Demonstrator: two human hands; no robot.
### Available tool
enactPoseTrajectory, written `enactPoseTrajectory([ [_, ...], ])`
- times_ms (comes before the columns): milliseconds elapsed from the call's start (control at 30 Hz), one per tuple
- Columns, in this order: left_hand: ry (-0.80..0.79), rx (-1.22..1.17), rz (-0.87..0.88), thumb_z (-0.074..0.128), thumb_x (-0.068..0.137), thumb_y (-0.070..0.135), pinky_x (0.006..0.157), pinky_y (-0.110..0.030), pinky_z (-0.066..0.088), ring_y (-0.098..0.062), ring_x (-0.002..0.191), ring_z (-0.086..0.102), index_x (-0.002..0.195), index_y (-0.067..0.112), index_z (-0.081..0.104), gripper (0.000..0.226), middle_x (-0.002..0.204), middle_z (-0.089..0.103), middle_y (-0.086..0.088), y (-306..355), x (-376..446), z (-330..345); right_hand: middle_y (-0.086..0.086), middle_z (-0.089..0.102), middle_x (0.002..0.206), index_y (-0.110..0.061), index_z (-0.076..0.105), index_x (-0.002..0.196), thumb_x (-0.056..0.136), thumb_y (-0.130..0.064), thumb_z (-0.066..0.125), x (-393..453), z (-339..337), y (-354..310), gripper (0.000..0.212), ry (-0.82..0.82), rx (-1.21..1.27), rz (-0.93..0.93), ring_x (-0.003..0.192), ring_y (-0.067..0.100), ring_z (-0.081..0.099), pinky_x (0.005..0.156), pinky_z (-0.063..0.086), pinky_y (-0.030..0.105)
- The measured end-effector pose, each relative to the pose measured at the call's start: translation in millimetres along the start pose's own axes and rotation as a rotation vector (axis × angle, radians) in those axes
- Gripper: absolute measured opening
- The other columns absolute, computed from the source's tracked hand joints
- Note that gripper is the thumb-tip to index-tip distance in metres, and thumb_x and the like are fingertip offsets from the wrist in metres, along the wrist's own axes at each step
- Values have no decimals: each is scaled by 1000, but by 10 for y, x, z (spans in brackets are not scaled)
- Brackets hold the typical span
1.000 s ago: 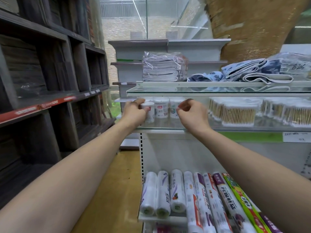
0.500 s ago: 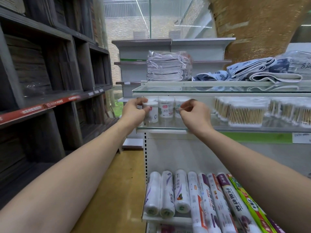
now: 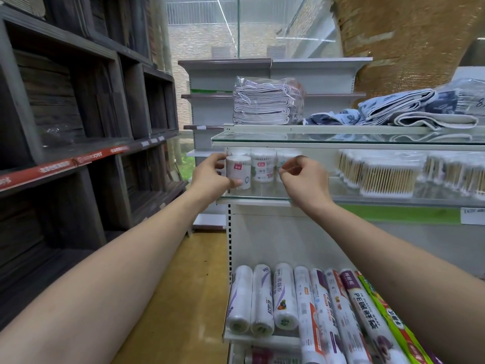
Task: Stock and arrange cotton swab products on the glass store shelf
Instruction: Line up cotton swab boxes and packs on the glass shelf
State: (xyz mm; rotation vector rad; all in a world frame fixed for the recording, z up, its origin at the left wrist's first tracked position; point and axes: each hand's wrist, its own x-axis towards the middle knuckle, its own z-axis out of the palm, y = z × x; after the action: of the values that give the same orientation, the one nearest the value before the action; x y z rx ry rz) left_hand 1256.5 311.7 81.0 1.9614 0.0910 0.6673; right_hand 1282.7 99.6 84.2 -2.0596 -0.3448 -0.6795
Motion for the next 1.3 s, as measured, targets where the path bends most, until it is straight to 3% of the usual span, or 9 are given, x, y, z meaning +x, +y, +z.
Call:
enactPoseTrajectory([
  [167,26,28,-29,91,72,19,93,-35,48,-19,119,53,141,25,54,79,131,58,2,-36,-5,-20,-15,63,73,-28,65,81,83,-20,65,2,-6,-12,8,2,1,-2,84,17,66,83,55,37],
  [333,69,38,-36,81,83,17,102,-43,50,-20,121,55,139,24,56,62,133,60,2,11,-89,-39,-12,68,78,-25,70,87,83,-23,64,-49,8,6,7,-13,16,19,85,18,67,82,56,37],
  [667,161,146,28,72,89,17,108,-37,44,-18,129,52,141,18,55,55,141,56,-1,334,-692,45,-7,67,83,-24,72,92,86,-26,65,-339,-315,19,9,0,23,-41,87,19,65,81,52,33],
  [900,187,177,50,71,89,19,106,-34,41,-18,129,52,137,19,58,49,138,58,0,775,-1182,407,-5,69,85,-21,72,93,86,-26,65,-621,-973,258,11,-23,7,-65,87,18,65,81,50,31],
  [1300,38,278,154,73,88,24,110,-34,38,-22,132,51,134,19,61,48,139,59,-3,1574,-2045,1776,-4,67,86,-20,71,96,87,-23,65,-1078,-2511,1007,11,3,-36,29,89,18,63,75,40,25],
])
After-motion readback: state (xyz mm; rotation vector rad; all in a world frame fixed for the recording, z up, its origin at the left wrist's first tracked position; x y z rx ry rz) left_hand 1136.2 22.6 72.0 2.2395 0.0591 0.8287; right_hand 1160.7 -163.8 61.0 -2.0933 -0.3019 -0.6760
